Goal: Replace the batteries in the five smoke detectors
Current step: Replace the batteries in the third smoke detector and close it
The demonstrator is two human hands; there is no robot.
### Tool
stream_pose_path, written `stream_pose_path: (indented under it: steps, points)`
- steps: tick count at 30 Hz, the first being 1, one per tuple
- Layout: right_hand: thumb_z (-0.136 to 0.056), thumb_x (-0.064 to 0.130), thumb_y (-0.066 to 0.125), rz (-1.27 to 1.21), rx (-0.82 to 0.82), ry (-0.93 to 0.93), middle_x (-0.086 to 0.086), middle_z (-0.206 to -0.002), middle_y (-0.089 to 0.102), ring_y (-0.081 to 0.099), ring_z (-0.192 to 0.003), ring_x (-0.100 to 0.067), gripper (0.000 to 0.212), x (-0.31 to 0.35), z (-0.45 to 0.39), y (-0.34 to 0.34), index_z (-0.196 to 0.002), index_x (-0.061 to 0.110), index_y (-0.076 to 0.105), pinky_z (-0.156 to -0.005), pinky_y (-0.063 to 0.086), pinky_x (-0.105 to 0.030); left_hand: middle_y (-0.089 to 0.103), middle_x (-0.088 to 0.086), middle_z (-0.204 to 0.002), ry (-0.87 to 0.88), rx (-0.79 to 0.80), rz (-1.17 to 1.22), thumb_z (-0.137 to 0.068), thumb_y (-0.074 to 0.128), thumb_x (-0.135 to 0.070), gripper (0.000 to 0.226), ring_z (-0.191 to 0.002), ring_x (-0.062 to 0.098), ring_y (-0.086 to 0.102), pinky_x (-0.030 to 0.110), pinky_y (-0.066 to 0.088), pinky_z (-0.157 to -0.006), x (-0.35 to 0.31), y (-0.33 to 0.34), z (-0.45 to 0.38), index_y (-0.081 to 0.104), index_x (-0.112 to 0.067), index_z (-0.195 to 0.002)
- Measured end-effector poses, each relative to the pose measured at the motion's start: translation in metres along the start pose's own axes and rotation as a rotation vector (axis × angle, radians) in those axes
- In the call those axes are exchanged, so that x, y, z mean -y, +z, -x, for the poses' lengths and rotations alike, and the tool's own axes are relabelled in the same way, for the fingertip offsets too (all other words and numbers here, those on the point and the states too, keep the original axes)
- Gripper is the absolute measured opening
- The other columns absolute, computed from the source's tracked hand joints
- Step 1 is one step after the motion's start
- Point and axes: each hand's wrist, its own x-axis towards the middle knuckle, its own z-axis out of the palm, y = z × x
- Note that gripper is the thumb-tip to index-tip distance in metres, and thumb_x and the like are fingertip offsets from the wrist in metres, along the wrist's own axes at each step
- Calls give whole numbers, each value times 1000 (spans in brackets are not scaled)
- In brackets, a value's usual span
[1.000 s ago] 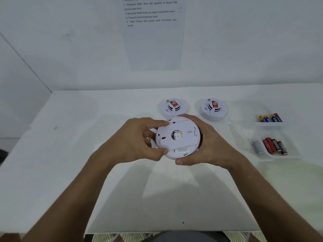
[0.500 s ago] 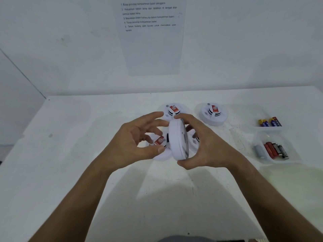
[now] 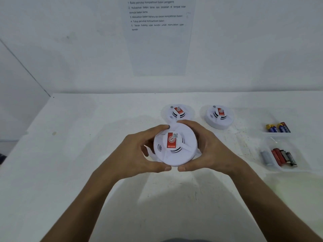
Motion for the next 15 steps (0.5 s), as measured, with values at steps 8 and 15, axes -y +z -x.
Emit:
stream_pose_path:
  steps: [8,15]
  points:
    - [-58,19,95,95,12,-1,7,-132,62,57,-122,-21,99,-2,3,-1,-144,26,46,-96,53,-47,60,-27,-100,23,12,-134,-58,89,-40,84,-80,5,55,9,44,-64,-4,-1,0,50,-36,-132]
    - [-59,18,95,79,10,-7,9,-129,64,57,-121,-20,97,-2,7,-2,-143,29,47,-97,54,-43,56,-38,-104,22,14,-107,-59,90,-35,81,-84,-1,56,7,44,-64,-8,2,0,45,-49,-124]
